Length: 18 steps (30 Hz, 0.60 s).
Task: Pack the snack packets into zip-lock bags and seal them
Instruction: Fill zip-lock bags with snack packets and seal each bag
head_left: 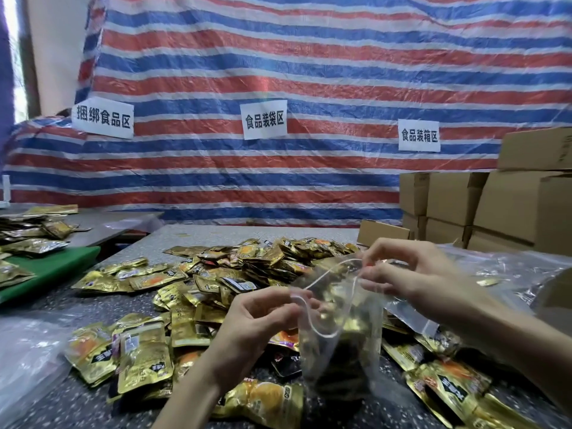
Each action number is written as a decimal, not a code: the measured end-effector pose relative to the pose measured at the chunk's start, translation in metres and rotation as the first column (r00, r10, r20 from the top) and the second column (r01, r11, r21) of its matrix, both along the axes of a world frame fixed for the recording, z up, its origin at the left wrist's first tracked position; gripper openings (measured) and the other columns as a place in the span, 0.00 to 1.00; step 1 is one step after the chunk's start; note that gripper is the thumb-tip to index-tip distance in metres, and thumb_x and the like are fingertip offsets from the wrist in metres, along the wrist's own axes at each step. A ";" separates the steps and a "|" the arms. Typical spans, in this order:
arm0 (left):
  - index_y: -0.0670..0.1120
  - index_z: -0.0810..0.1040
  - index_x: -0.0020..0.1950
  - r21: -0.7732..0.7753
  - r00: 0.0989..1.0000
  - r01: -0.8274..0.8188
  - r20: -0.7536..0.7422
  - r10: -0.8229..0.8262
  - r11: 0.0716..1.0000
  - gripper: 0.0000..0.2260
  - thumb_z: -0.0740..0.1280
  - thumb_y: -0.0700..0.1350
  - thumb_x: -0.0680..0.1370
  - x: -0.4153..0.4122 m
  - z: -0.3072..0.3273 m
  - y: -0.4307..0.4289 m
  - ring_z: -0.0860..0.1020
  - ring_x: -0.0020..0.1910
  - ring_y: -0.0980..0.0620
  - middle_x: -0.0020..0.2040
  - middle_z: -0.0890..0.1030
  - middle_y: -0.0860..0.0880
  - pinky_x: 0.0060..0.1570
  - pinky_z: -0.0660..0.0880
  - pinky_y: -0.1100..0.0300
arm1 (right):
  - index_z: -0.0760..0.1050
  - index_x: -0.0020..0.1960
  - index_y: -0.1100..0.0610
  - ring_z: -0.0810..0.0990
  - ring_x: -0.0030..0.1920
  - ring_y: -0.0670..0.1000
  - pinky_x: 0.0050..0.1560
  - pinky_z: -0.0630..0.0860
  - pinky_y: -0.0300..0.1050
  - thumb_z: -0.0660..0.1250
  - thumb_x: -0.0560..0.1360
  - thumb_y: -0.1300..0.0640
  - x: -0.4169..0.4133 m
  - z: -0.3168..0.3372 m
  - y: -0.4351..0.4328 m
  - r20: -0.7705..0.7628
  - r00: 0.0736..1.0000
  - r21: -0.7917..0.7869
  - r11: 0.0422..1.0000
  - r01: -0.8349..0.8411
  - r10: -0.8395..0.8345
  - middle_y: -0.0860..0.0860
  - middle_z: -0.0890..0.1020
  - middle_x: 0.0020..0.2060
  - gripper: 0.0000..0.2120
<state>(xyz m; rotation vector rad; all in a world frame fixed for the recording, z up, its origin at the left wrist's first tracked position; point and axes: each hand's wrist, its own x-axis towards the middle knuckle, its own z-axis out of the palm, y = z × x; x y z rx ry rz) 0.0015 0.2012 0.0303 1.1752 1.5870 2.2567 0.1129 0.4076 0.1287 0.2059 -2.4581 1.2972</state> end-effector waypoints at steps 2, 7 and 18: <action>0.42 0.86 0.48 0.009 0.990 -0.120 -0.081 0.120 0.993 0.18 0.79 0.55 0.68 0.000 0.000 0.002 0.84 0.47 0.43 0.47 0.85 0.38 0.48 0.79 0.54 | 0.80 0.40 0.49 0.85 0.49 0.45 0.58 0.80 0.51 0.69 0.78 0.55 0.003 -0.002 0.004 -0.013 1.000 0.116 0.993 0.019 -0.018 0.48 0.86 0.45 0.08; 0.44 0.84 0.44 0.065 0.971 -0.196 -0.129 0.203 0.978 0.14 0.76 0.54 0.70 0.008 0.006 0.003 0.83 0.43 0.41 0.43 0.84 0.38 0.44 0.80 0.55 | 0.79 0.45 0.40 0.79 0.47 0.44 0.52 0.79 0.50 0.59 0.69 0.32 0.012 -0.001 0.013 -0.086 0.994 0.404 0.910 0.094 -0.064 0.47 0.79 0.46 0.16; 0.51 0.78 0.43 0.255 0.807 -0.478 -0.250 0.535 0.841 0.06 0.65 0.52 0.75 0.016 0.016 0.009 0.81 0.38 0.47 0.39 0.81 0.42 0.44 0.79 0.58 | 0.82 0.49 0.53 0.84 0.40 0.51 0.43 0.83 0.52 0.67 0.73 0.55 0.020 0.004 0.056 -0.244 0.961 0.374 0.927 -0.031 0.130 0.54 0.84 0.41 0.07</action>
